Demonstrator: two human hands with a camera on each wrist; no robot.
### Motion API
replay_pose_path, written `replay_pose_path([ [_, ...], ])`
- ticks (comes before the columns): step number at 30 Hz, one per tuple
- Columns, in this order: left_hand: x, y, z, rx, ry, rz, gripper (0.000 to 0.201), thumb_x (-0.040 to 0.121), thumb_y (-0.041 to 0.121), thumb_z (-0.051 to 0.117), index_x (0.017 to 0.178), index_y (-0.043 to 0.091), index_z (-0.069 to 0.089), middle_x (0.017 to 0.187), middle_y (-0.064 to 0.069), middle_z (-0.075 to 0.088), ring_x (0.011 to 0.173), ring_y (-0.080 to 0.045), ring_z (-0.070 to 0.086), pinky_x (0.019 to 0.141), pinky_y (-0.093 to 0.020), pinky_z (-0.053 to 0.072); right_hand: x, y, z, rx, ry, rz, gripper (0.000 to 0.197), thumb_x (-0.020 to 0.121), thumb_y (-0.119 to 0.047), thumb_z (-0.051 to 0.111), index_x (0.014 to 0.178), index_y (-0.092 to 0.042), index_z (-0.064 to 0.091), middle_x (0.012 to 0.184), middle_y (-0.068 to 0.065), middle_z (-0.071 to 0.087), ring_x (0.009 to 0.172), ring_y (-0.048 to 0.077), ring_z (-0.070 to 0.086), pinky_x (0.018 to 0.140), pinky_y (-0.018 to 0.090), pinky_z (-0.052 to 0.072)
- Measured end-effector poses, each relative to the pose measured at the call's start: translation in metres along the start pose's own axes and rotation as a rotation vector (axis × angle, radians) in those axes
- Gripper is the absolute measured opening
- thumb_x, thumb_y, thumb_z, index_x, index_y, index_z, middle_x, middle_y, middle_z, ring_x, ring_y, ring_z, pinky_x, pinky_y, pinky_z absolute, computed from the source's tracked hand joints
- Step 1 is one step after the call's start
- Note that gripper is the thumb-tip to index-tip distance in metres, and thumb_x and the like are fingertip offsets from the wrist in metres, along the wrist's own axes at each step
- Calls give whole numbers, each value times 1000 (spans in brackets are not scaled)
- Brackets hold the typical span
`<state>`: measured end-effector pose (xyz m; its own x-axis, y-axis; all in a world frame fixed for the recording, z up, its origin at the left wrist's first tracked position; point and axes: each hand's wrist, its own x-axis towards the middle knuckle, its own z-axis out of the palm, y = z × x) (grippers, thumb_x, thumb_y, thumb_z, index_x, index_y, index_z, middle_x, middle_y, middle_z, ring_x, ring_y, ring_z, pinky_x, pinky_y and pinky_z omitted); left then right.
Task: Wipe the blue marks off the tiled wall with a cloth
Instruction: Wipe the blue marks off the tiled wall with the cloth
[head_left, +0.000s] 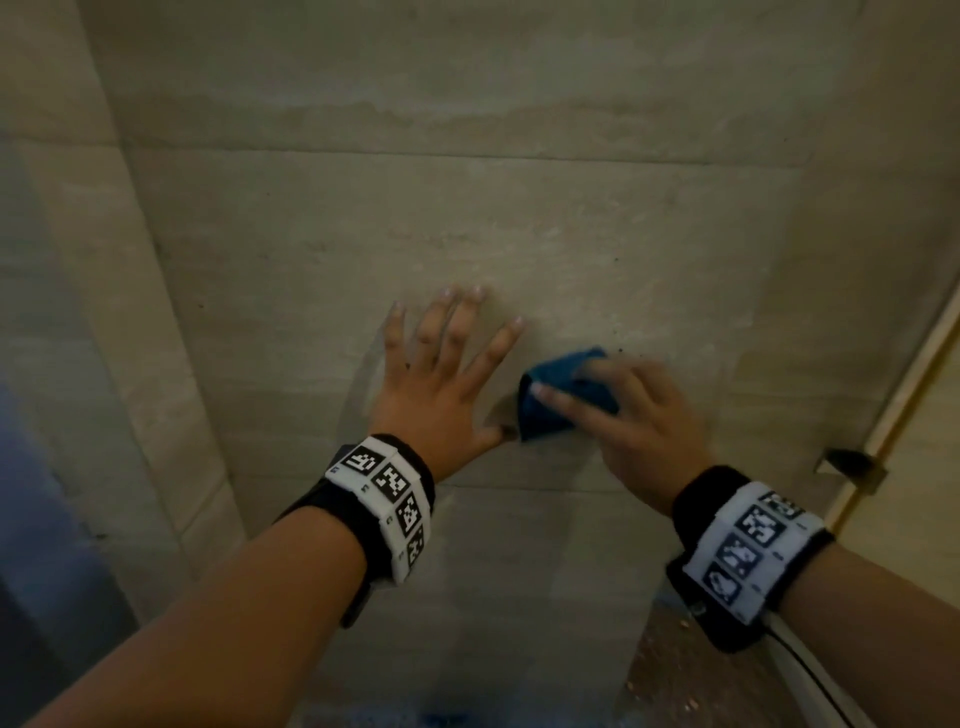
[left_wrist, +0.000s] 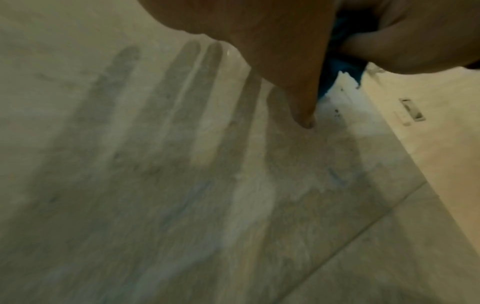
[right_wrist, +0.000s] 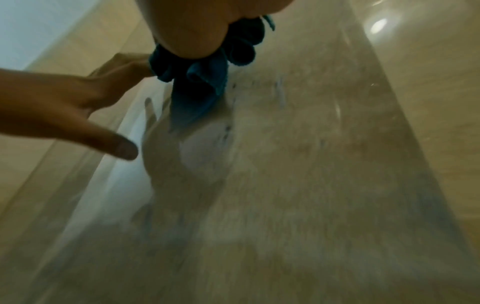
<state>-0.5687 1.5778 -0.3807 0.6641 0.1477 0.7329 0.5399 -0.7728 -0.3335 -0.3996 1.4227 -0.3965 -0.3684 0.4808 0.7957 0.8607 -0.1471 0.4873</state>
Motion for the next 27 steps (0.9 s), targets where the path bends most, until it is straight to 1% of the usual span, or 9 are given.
replay_pose_path([
  [3,16,5,-16,24,4,52,117,61,76,64,151,30,6,156,-11,-2,144,-32,0,110,-66,2,25,24,-17,-97,93,117,47,88,1,55,129,-24,56,118,9,39,93,31,40,74,41,44],
  [8,33,19,-21,-22,-101,72,122,60,79,61,151,34,-5,157,-11,-14,144,-35,-12,109,-67,-3,38,53,-25,-165,122,260,43,84,-1,60,123,-20,63,120,9,35,100,32,37,81,40,43],
  [10,33,23,-18,-25,-152,68,123,60,81,59,150,35,-11,155,-12,-21,142,-35,-22,109,-66,-10,32,56,-21,-160,98,250,48,83,2,62,125,-20,61,120,9,35,99,32,37,81,39,41],
  [13,34,26,-17,-27,-230,46,129,60,82,59,143,37,-31,148,-11,-40,132,-31,-43,105,-64,-21,14,51,-12,-138,57,199,51,83,0,64,128,-23,58,120,9,38,96,32,38,79,39,40],
  [16,35,27,-19,-57,-273,35,132,61,82,59,136,38,-39,142,-9,-48,122,-30,-53,103,-64,-23,-9,40,-3,-101,-2,137,59,80,1,68,131,-26,52,118,9,39,92,32,39,75,42,42],
  [19,36,25,-22,-61,-314,39,136,58,82,61,133,37,-43,136,-7,-56,117,-29,-58,100,-63,-27,-24,30,2,-83,-59,88,67,77,5,65,132,-28,45,117,8,40,89,31,37,69,41,46],
  [23,35,20,-25,-15,-351,66,141,57,81,63,132,34,-46,129,-8,-61,116,-31,-59,97,-61,-31,-23,31,-2,-93,-63,75,68,77,6,64,133,-28,45,117,9,41,89,32,38,69,42,47],
  [25,33,17,-26,-1,-357,81,141,58,81,63,133,33,-45,131,-8,-60,117,-32,-58,97,-60,-32,-12,36,-6,-108,6,166,63,80,2,65,132,-27,48,117,9,39,92,32,39,72,42,47],
  [27,31,14,-26,0,-364,92,140,59,80,64,134,32,-45,132,-8,-59,118,-32,-57,97,-59,-32,2,41,-11,-103,89,306,47,86,-6,57,130,-24,56,118,10,36,96,32,38,74,43,48],
])
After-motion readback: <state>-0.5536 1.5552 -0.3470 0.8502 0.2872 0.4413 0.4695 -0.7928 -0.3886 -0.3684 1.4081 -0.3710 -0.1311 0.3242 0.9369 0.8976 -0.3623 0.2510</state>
